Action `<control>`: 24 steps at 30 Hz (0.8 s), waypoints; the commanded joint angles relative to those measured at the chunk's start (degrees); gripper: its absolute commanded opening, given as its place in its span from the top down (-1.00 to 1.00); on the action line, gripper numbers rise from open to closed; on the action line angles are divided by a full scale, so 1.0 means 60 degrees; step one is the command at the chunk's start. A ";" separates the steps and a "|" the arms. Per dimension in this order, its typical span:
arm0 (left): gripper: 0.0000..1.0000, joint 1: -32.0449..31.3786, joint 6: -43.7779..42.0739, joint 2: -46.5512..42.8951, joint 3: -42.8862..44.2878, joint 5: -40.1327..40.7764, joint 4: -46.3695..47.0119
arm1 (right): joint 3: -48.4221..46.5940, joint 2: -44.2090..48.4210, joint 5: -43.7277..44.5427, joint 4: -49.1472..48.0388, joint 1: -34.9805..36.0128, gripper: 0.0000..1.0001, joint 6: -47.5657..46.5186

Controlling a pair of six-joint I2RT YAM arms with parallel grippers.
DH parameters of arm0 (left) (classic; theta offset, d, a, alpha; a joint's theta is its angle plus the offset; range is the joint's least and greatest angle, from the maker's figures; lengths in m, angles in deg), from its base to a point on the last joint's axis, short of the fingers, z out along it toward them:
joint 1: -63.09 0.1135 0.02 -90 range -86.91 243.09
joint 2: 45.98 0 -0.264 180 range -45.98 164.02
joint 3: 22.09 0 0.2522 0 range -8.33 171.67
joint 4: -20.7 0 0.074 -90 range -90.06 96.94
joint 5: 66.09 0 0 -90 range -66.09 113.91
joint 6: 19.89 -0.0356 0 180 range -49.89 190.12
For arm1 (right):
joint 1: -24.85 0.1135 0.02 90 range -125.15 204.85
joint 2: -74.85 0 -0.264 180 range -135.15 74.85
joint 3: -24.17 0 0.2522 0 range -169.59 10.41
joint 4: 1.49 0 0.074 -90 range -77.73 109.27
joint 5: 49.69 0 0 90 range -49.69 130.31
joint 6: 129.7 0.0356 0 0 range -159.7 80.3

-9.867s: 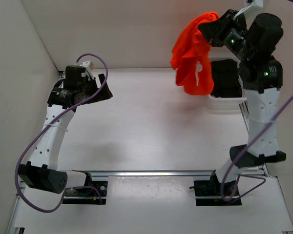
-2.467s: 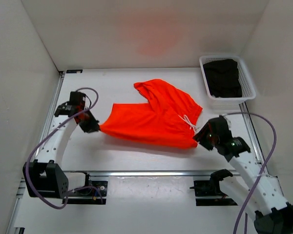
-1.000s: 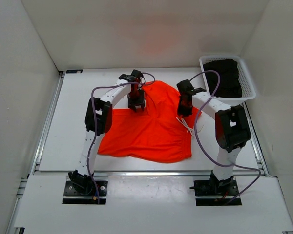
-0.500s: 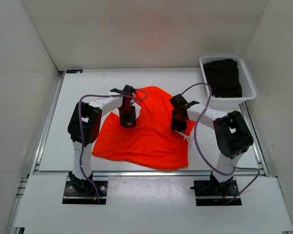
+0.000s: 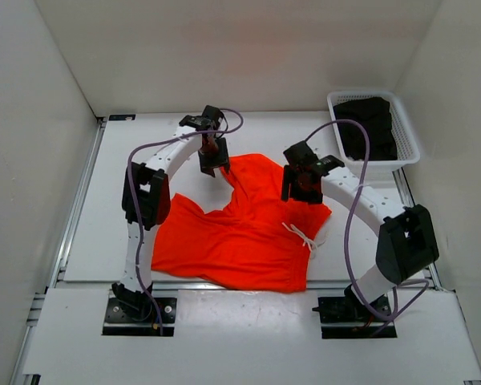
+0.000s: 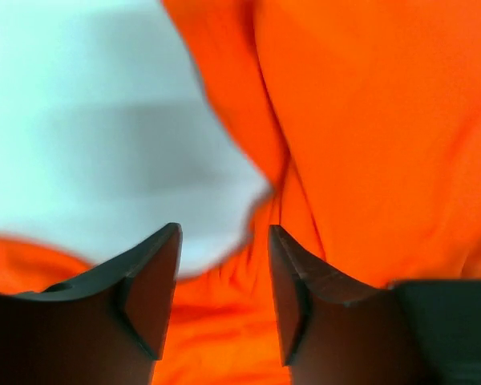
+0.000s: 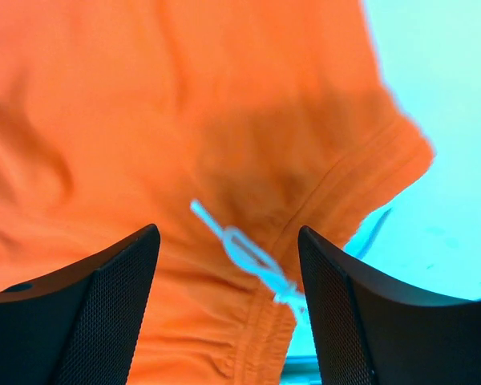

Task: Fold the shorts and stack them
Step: Flatten the shorts out

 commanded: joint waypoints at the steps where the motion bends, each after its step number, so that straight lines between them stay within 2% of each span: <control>1: -0.27 0.0493 0.0243 0.1029 0.0839 -0.0551 -0.0417 | -0.0666 -0.0047 0.0697 0.0377 -0.0794 -0.48 -0.0335; 5: -0.37 0.0800 0.0449 0.1939 0.1836 -0.1110 -0.0315 | -0.0872 -0.0415 0.0232 0.0158 -0.1865 -0.53 -0.0729; 9: -0.37 0.0801 0.0450 0.2555 0.2758 -0.1331 -0.0315 | -0.0595 -0.0634 -0.0530 -0.0352 -0.2876 -0.60 -0.1125; 11: -0.30 0.0801 0.0450 0.2774 0.2848 -0.1331 -0.0315 | -0.0332 -0.0737 -0.1146 -0.0545 -0.3360 -0.63 -0.1214; 14: -0.02 0.0801 0.0537 0.3023 0.3023 -0.1462 -0.0227 | 0.0108 -0.0985 -0.1923 -0.0927 -0.3653 -0.63 -0.1609; 17: 0.43 0.0801 0.0537 0.3157 0.3228 -0.2002 -0.0139 | 0.0386 -0.1380 -0.2363 -0.1249 -0.3654 -0.63 -0.1727; 19: 0.65 0.0801 0.0537 0.3375 0.3331 -0.2005 -0.0139 | 0.0474 -0.1761 -0.2364 -0.1482 -0.3654 -0.60 -0.1727; 20: 0.80 0.0801 0.0537 0.3376 0.3433 -0.2106 -0.0139 | 0.0591 -0.1980 -0.2451 -0.1570 -0.3654 -0.56 -0.1727; 22: 0.80 0.0801 0.0537 0.3376 0.3522 -0.2107 -0.0139 | 0.0592 -0.2171 -0.2568 -0.1658 -0.3654 -0.42 -0.1727; 23: 0.80 0.0801 0.0436 0.3376 0.3522 -0.2107 -0.0139 | 0.0708 -0.2288 -0.2569 -0.1790 -0.3654 -0.29 -0.1727; 24: 0.80 0.0917 0.0435 0.3376 0.3522 -0.2107 -0.0139 | 0.0710 -0.2290 -0.2671 -0.1791 -0.3654 0.09 -0.1727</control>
